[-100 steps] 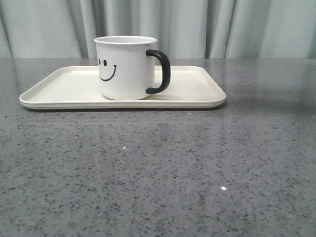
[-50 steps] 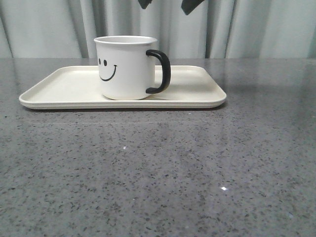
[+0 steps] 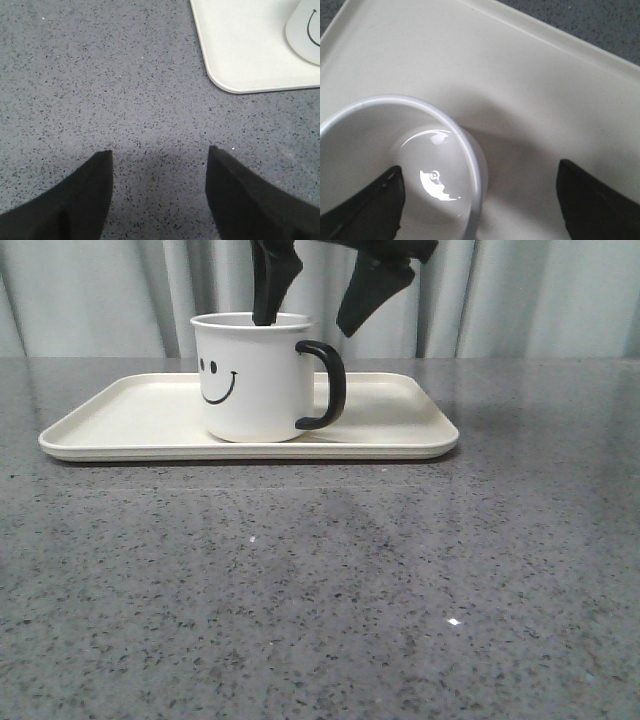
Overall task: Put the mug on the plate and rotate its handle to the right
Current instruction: 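Lower the right gripper into the mug rim and grasp it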
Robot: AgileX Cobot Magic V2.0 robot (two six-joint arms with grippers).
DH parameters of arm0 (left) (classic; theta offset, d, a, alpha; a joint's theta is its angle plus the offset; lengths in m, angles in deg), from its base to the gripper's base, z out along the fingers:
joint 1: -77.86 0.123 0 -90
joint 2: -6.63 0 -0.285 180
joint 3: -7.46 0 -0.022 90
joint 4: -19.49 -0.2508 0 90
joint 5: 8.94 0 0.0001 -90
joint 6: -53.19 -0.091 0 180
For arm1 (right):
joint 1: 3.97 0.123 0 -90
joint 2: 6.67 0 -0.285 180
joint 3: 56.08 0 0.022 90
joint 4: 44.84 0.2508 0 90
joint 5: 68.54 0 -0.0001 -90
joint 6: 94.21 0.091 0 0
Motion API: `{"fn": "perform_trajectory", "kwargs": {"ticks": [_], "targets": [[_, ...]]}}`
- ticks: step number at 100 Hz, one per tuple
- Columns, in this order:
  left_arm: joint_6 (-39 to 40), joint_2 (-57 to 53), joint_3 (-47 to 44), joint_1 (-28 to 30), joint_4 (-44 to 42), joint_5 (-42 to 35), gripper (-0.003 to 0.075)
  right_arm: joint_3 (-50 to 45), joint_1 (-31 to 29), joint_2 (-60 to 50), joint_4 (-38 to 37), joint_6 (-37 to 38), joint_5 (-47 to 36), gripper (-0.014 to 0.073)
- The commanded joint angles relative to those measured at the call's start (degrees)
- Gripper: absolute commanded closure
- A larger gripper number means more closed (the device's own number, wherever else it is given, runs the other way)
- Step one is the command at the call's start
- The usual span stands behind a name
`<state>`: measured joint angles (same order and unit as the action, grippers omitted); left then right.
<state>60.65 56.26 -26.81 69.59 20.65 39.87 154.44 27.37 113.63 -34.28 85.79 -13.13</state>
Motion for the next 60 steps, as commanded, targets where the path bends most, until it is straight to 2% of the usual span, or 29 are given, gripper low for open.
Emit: {"fn": "perform_trajectory", "kwargs": {"ticks": [1, 34, 45, 60], "targets": [[0.29, -0.25, 1.45, 0.07, -0.01, -3.75, 0.0311, 2.01, 0.01, -2.48, -0.21, -0.44, -2.24, -0.0021], [0.29, -0.25, 1.45, 0.07, -0.01, -3.75, 0.0311, 2.01, 0.01, -1.61, -0.21, -0.44, -2.63, -0.0004], [0.29, -0.25, 1.45, 0.07, -0.01, -3.75, 0.0311, 2.01, 0.01, -1.51, -0.21, -0.44, -3.12, 0.0124], [0.29, -0.25, 1.45, 0.07, -0.01, -3.75, 0.0311, 2.01, 0.01, -1.43, -0.21, -0.44, -4.65, 0.0413]]}}
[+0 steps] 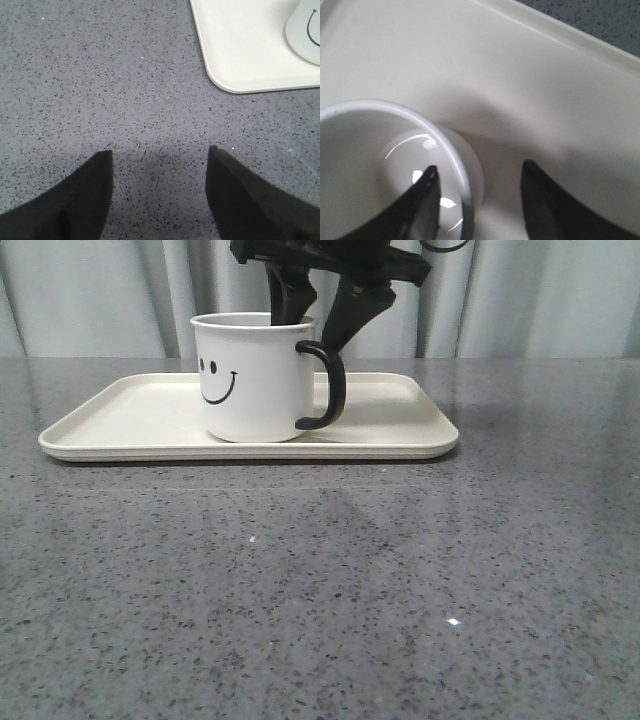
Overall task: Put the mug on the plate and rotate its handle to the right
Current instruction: 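Lower the right gripper into the mug rim and grasp it, then rotate the mug with the right gripper to turn the handle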
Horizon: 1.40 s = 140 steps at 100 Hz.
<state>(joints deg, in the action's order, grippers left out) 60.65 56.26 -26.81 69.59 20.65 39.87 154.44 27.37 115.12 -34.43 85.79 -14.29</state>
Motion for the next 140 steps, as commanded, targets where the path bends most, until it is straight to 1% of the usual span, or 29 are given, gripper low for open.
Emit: {"fn": "perform_trajectory", "kwargs": {"ticks": [1, 2, 3, 6, 7, 9, 10, 11, 14, 19, 33, 42, 61, 75, 77, 88, 97, 123, 140], "targets": [[0.29, -0.25, 1.45, 0.07, -0.01, -3.75, 0.0311, 2.01, 0.01, -2.92, -0.06, -0.44, -3.5, 0.0427], [0.29, -0.25, 1.45, 0.07, -0.01, -3.75, 0.0311, 2.01, 0.01, -2.92, -0.06, -0.44, -3.6, 0.044], [0.29, -0.25, 1.45, 0.07, -0.01, -3.75, 0.0311, 2.01, 0.01, -2.92, -0.06, -0.44, -3.8, 0.0482], [0.29, -0.25, 1.45, 0.07, -0.01, -3.75, 0.0311, 2.01, 0.01, -2.92, -0.06, -0.44, -3.94, 0.0521], [0.29, -0.25, 1.45, 0.07, -0.01, -3.75, 0.0311, 2.01, 0.01, -2.92, -0.06, -0.44, -4.14, 0.0547], [0.29, -0.25, 1.45, 0.07, -0.01, -3.75, 0.0311, 2.01, 0.01, -2.92, -0.06, -0.44, -4.32, 0.0573], [0.29, -0.25, 1.45, 0.07, -0.01, -3.75, 0.0311, 2.05, 0.01, -2.92, -0.06, -0.44, -4.55, 0.061], [0.29, -0.25, 1.45, 0.07, -0.01, -3.75, 0.0311, 2.05, 0.01, -2.92, -0.06, -0.44, -4.55, 0.061], [0.29, -0.25, 1.45, 0.07, -0.01, -3.75, 0.0311, 2.14, 0.01, -2.92, -0.06, -0.44, -4.75, 0.0668], [0.29, -0.25, 1.45, 0.07, -0.01, -3.75, 0.0311, 2.41, 0.01, -2.92, -0.06, -0.44, -4.73, 0.0654], [0.29, -0.25, 1.45, 0.07, -0.01, -3.75, 0.0311, 4.1, 0.01, -2.92, -0.06, -0.63, -3.14, 0.0655], [0.29, -0.25, 1.45, 0.07, -0.01, -3.75, 0.0311, 5.82, 0.01, -2.87, -0.06, -2.42, -1.03, 0.066], [0.29, -0.25, 1.45, 0.07, -0.01, -3.75, 0.0311, 10.85, 0.01, -2.14, 0.58, -13.07, 6.19, 0.0659], [0.29, -0.25, 1.45, 0.07, -0.01, -3.75, 0.0311, 15.8, -0.05, -0.27, 5.34, -21.91, 11.01, 0.0657], [0.29, -0.25, 1.45, 0.07, -0.01, -3.75, 0.0311, 16.89, -0.05, 0.27, 6.42, -24.25, 12.04, 0.0657], [0.29, -0.25, 1.45, 0.07, -0.01, -3.75, 0.0311, 20.79, -0.05, 2.14, 9.71, -29.74, 16.12, 0.0657], [0.29, -0.25, 1.45, 0.07, -0.01, -3.79, 0.0311, 23.24, -0.05, 3.51, 10.46, -32.6, 20.28, 0.0657], [0.29, -0.25, 1.45, 0.07, -0.01, -3.79, 0.0311, 23.25, -0.19, 4.46, 10.46, -42.75, 21.95, 0.0657], [0.29, -0.25, 1.45, 0.07, -0.01, -3.79, 0.0311, 23.25, -0.57, 4.6, 10.46, -44.47, 21.84, 0.0657]]}}
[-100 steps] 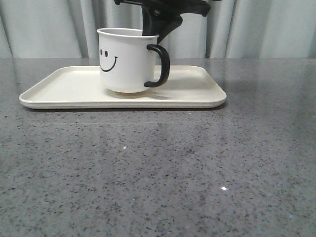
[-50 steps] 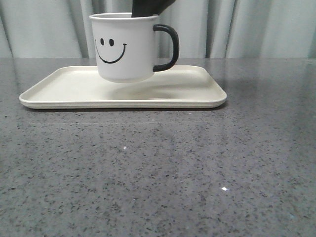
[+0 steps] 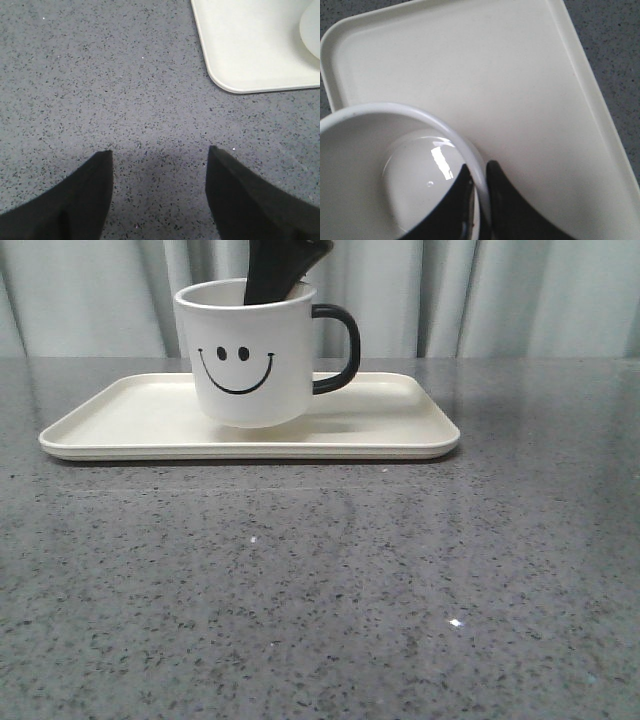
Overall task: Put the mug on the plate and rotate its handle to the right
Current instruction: 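Rotate the mug with the right gripper to turn the handle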
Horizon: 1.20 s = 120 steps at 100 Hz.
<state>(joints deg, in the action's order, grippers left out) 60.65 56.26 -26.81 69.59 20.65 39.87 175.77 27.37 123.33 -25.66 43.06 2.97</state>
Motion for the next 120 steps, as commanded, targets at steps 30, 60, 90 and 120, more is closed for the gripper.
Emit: {"fn": "perform_trajectory", "kwargs": {"ticks": [30, 60, 90, 120], "targets": [[0.29, -0.25, 1.45, 0.07, -0.01, -3.79, 0.0311, 1.92, -1.21, -3.61, 1.98, -2.02, 3.32, 0.0657], [0.29, -0.25, 1.45, 0.07, -0.01, -3.79, 0.0311, 1.73, -1.21, -3.55, 2.39, -2.02, 1.96, 0.0657], [0.29, -0.25, 1.45, 0.07, -0.01, -3.79, 0.0311, 1.66, -1.21, -3.18, 3.42, -3.4, 0.85, 0.0657], [0.29, -0.25, 1.45, 0.07, -0.01, -3.79, 0.0311, 1.66, -1.27, -1.04, 3.42, -3.45, 0.69, 0.0657]]}}
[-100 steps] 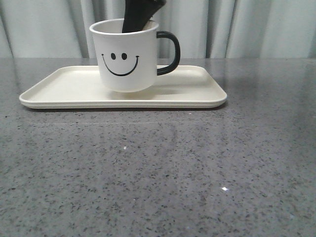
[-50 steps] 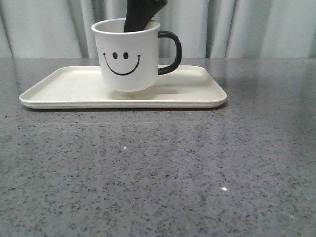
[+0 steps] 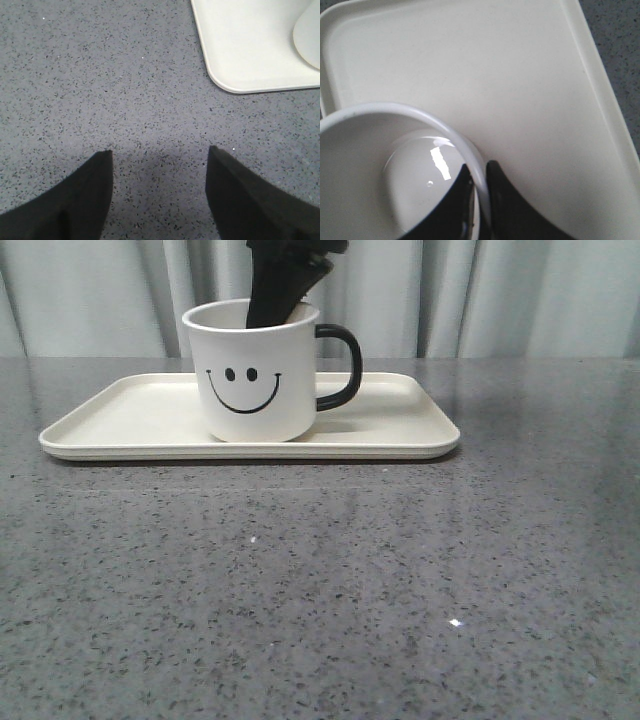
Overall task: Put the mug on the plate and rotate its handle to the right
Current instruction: 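Rotate the mug with the right gripper to turn the handle, then set the mug down and open the right gripper, lifting away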
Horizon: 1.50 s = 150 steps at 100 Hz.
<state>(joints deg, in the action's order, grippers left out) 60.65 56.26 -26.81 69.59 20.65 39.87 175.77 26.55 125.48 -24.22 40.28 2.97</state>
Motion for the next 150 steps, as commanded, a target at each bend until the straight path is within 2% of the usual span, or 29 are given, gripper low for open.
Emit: {"fn": "perform_trajectory", "kwargs": {"ticks": [1, 54, 63, 90, 108, 118, 150], "targets": [[0.29, -0.25, 1.45, 0.07, -0.01, -3.79, 0.0311, 1.66, -0.46, -3.1, 1.98, -0.67, 0.69, 0.0657], [0.29, -0.25, 1.45, 0.07, -0.01, -3.79, 0.0311, 1.66, -1.05, -1.94, 2.34, -0.67, -0.58, 0.065], [0.29, -0.25, 1.45, 0.07, -0.01, -3.79, 0.0311, 1.66, -1.05, -1.94, 2.34, -0.62, -0.52, 0.0585], [0.29, -0.25, 1.45, 0.07, -0.01, -3.79, 0.0311, 1.66, -1.25, -1.94, 2.29, -0.62, -2.25, 0.0281], [0.29, -0.25, 1.45, 0.07, -0.01, -3.79, 0.0311, 1.66, -2.29, -2.99, 2.29, 2.12, -5.21, 0.0148], [0.29, -0.25, 1.45, 0.07, -0.01, -3.79, 0.0311, 1.66, -3.02, -4.35, 2.29, 3.86, -5.67, 0.012], [0.29, -0.25, 1.45, 0.07, -0.01, -3.89, 0.0311, 1.66, -6.11, -14.4, 0.68, 9.57, -5.2, 0.012]]}}
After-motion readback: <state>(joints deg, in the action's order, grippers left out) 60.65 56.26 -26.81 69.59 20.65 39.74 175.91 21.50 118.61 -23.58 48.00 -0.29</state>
